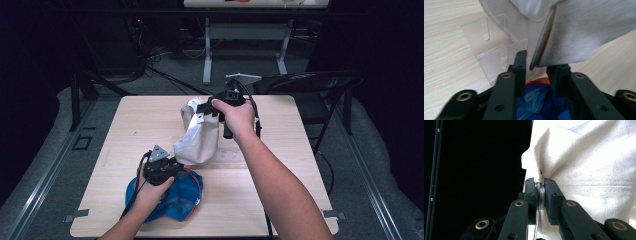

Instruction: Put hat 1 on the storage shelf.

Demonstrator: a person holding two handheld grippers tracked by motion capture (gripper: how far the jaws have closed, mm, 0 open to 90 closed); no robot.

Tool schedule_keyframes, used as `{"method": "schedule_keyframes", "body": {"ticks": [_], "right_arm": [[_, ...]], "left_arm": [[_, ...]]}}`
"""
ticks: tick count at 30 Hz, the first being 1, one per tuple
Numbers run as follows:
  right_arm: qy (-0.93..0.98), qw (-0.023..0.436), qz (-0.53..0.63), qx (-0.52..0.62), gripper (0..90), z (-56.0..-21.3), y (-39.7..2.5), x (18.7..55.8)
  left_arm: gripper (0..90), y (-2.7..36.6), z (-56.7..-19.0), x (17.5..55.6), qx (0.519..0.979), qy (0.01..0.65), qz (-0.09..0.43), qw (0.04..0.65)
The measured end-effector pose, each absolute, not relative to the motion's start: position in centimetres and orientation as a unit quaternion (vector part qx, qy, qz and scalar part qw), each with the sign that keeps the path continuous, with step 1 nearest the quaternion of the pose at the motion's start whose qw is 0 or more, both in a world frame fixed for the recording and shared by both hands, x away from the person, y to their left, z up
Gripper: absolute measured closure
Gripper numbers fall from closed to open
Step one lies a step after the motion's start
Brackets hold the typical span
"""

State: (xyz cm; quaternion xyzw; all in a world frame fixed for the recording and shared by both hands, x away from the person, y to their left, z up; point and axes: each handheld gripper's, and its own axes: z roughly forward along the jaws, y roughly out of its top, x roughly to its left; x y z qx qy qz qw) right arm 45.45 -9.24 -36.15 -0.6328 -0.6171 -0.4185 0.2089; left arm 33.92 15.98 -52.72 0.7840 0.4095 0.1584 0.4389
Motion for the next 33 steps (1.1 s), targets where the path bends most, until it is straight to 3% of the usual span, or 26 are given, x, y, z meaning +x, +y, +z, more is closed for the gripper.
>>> {"method": "schedule_keyframes", "body": {"ticks": [6,17,33], "right_arm": [[-0.625,0.209,-0.415,-0.627,78.4,-36.1,-9.2,45.2],[-0.645,0.186,-0.414,-0.615,71.3,-34.7,-9.7,44.2],[-0.671,0.143,-0.414,-0.598,67.3,-34.2,-14.2,39.2]], "left_arm": [[58.9,17.4,-52.1,32.6,0.779,0.4,0.148,0.46],[50.8,21.5,-51.2,30.8,0.757,0.415,0.156,0.48],[50.5,25.6,-51.7,29.2,0.749,0.445,0.172,0.46]]}}
